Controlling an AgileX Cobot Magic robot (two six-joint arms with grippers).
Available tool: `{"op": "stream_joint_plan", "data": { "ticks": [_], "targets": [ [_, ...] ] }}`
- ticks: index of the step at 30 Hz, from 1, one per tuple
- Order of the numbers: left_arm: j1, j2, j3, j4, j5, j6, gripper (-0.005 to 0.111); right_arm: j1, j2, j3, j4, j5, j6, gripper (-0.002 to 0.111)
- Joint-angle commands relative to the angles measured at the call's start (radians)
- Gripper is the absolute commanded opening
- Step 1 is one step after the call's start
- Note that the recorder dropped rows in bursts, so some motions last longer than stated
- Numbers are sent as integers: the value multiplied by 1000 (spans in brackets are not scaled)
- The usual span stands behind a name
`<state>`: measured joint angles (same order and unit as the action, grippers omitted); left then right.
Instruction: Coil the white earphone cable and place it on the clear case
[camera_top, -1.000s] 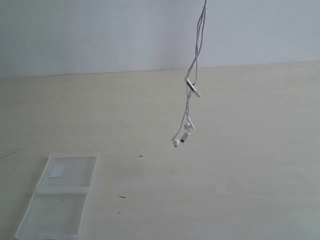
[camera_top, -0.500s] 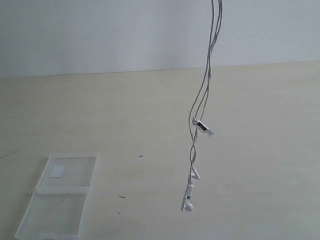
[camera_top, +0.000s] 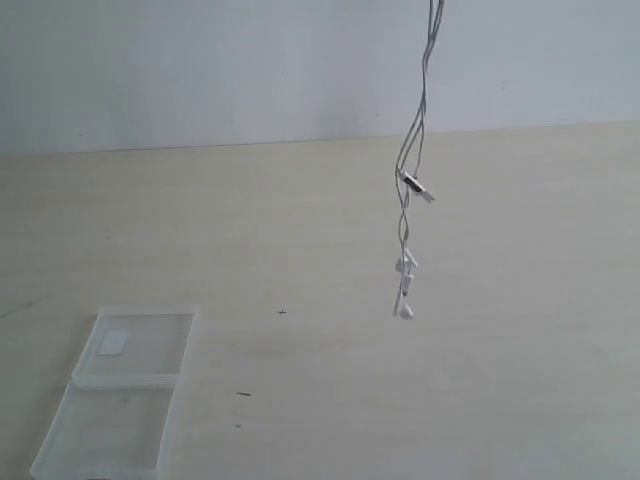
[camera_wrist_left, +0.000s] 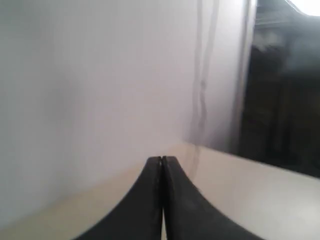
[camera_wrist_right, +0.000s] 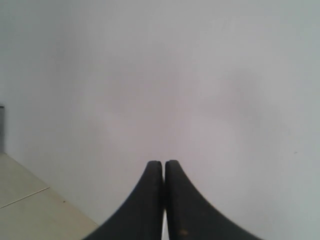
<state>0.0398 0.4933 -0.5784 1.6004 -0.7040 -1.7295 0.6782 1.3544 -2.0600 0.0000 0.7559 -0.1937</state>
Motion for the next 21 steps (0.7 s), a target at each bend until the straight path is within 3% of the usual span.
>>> {"op": "stream_joint_plan", "data": {
  "ticks": [1, 9, 14, 18, 21],
  "targets": [
    [2, 144, -21, 144, -194, -133, 0, -4, -3, -3, 0, -9, 21, 0],
    [-7, 315, -21, 55, -199, -74, 0, -4, 10, -3, 126, 9, 21, 0],
    [-65, 454, -21, 31, -290, 197, 4, -4, 31, -3, 133, 43, 21, 0],
    [-137, 537, -21, -49, -274, 333, 29, -4, 41, -3, 133, 66, 21, 0],
    [-183, 590, -21, -132, -209, 347, 60, -4, 43, -3, 133, 53, 19, 0]
  ]
}}
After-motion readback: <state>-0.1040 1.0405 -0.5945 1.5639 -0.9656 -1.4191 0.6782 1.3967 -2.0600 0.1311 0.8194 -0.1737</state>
